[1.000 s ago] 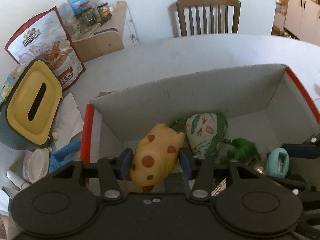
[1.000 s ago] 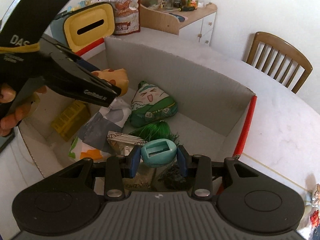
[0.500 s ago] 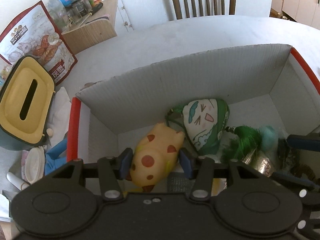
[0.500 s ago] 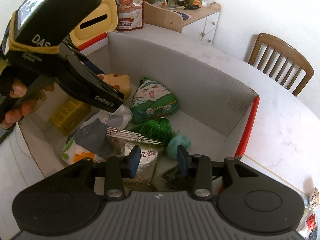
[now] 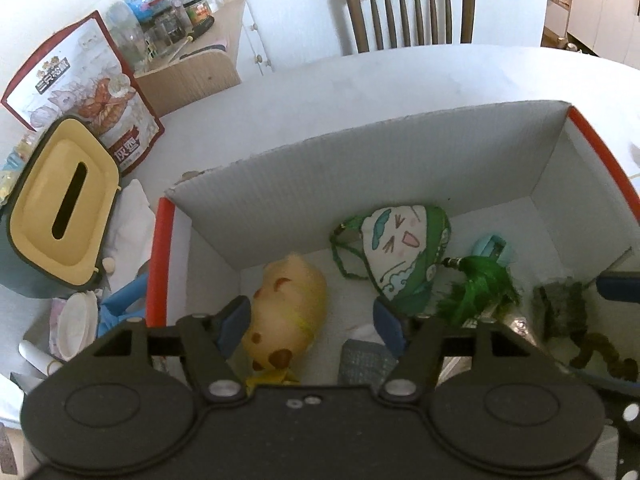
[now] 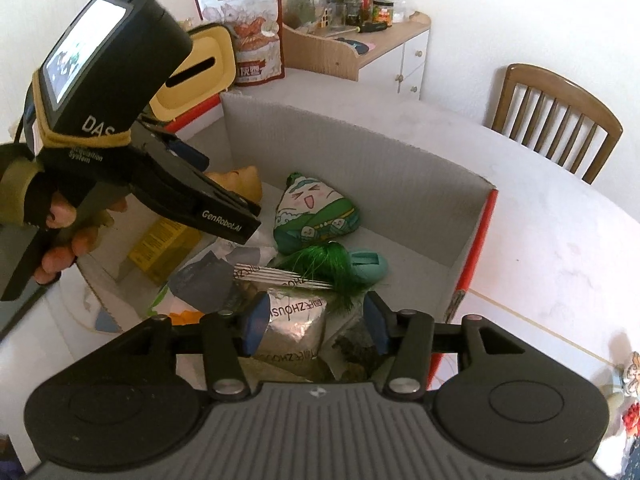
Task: Organize objects
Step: 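Open the left tool to drop the plush while the right releases the teal clip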
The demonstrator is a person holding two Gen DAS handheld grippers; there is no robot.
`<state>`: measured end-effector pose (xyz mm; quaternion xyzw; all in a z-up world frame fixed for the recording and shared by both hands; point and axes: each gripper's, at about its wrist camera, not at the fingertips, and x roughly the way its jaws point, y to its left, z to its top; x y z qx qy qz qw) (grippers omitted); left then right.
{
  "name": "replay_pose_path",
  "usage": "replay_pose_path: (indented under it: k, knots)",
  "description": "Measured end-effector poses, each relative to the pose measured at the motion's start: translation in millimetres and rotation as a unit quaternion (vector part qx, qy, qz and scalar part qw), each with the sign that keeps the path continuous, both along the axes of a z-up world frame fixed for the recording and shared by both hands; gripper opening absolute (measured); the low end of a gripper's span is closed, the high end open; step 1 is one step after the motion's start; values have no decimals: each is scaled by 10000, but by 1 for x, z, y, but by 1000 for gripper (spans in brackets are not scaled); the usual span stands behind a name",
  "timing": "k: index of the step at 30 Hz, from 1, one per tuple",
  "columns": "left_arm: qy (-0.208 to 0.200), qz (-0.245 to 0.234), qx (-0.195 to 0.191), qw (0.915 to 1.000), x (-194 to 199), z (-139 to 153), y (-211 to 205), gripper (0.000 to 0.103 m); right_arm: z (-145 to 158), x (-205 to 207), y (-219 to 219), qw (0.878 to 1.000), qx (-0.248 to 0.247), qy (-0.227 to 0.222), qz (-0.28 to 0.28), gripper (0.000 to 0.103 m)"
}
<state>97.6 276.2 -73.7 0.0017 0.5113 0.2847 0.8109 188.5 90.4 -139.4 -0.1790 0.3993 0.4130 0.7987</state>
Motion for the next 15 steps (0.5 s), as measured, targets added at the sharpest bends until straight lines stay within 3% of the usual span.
replay_pose_path:
  k: [4,15]
  knots:
    - [-122,15,5,9999,-4,6,-5,75,9,-1,-10,9998,164,31,-102,55]
    - [-449,80,10,9990,-22,26,-22,82,37,-10,-40,9982,521,-80,-272,60]
